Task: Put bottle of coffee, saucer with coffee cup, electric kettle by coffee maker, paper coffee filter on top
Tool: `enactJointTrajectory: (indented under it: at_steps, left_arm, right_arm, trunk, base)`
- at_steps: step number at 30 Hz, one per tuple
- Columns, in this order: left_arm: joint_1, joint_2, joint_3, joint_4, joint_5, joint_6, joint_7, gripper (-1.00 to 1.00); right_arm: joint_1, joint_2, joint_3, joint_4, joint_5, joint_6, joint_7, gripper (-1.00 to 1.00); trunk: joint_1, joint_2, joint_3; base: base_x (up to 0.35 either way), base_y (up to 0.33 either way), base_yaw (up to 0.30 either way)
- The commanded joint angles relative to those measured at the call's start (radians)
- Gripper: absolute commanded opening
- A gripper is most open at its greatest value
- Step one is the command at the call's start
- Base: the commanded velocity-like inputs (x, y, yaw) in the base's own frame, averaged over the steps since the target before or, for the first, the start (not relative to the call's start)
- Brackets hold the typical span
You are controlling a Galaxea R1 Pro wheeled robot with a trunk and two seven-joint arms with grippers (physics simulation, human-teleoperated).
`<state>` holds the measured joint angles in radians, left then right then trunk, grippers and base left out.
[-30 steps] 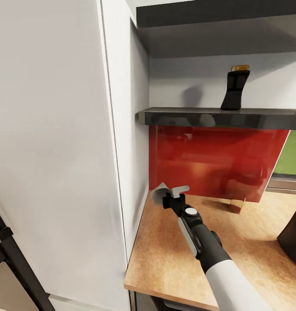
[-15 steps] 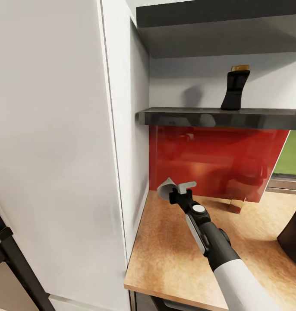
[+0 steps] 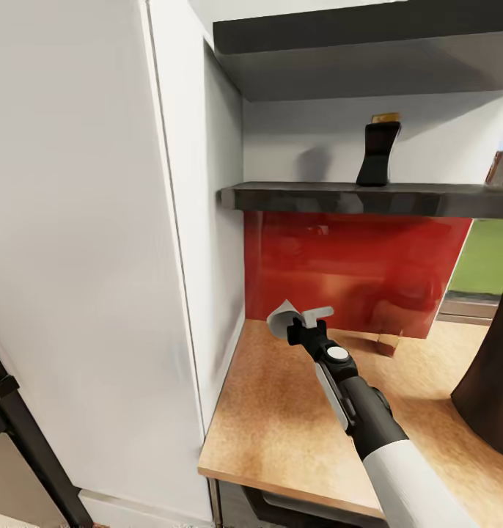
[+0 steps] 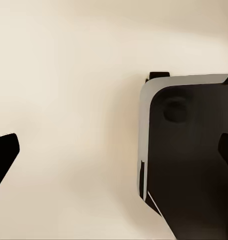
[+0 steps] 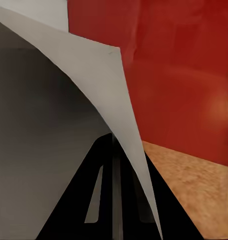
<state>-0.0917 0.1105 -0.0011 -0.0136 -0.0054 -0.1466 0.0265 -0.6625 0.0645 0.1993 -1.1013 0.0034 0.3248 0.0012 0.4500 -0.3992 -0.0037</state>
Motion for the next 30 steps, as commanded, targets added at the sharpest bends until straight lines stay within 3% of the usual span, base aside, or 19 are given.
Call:
enactJointTrajectory:
  at_steps: [1,30]
  left_arm:
    - [0.0,0.0,0.0,0.001,-0.001,-0.004,0.003,1.0]
    - [-0.002,0.0,0.003,0.0,0.004,-0.002,0.004,1.0]
  right_arm:
    - [0.0,0.0,0.0,-0.002,-0.003,0.005,0.0,-1.0]
    - [0.0,0.002,0.005,0.0,-0.002,0.006,0.0,-1.0]
  trunk:
    - [0.0,-0.001,0.0]
    - [0.0,-0.001,0.0]
  base:
    - [-0.201,-0.223,0.0]
    - [-0.219,-0.212,-0.022]
